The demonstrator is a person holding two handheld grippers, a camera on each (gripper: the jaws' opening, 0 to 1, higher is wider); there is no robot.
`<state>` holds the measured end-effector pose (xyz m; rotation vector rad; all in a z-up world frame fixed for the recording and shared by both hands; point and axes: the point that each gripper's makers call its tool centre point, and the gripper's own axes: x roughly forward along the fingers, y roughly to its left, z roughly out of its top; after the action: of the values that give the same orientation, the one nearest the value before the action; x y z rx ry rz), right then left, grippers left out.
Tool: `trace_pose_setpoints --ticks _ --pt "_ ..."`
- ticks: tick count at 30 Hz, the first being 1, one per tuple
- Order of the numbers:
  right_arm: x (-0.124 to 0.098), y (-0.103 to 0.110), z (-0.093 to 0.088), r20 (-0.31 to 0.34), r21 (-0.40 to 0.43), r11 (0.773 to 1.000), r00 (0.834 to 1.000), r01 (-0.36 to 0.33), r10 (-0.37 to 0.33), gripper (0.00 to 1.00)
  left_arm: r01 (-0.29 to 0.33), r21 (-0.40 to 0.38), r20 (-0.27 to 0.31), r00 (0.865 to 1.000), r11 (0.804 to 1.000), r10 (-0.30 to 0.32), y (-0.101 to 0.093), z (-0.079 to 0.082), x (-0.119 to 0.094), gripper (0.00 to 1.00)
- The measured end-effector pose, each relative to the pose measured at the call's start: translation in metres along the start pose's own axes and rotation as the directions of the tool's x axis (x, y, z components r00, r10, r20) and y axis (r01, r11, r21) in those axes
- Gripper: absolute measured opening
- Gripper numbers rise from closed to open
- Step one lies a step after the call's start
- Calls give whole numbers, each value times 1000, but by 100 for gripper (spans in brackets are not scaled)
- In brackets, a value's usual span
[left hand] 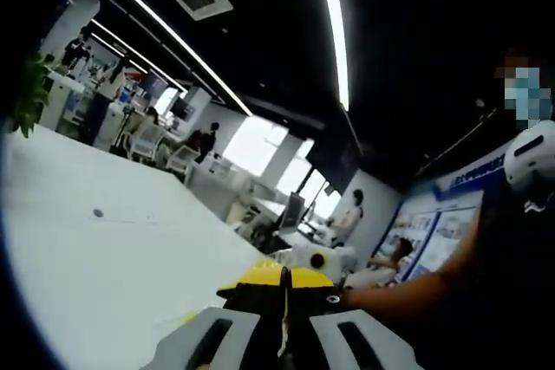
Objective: Compare the silicone blocks by pressing each to a similar depth, holding the contact briefly, and releasing to observe deformation and rebound differences across the visible hardness samples.
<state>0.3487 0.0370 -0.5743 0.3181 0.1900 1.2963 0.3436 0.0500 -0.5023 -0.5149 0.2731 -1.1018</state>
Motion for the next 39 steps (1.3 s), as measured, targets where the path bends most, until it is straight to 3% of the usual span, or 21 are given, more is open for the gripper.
trace_pose_setpoints --ticks 6,12,22,32,39 --pt "0 3 0 6 11 1000 1000 1 -1 50 5 -6 -4 1000 1000 -5 -1 -4 -1 0" --pt "2 6 2 25 32 999 1000 -10 9 43 22 -11 12 1000 1000 -22 -6 -2 2 0" --pt "1 7 -5 -19 54 999 1000 -7 8 27 -1 -18 18 1000 1000 2 2 -4 -1 0" --pt "1 13 -2 -52 111 993 998 -27 33 17 -7 -15 30 1000 1000 7 4 0 -4 0" --pt "-1 13 -5 -99 101 995 995 -8 18 12 -18 9 14 1000 1000 18 5 -3 -5 0"
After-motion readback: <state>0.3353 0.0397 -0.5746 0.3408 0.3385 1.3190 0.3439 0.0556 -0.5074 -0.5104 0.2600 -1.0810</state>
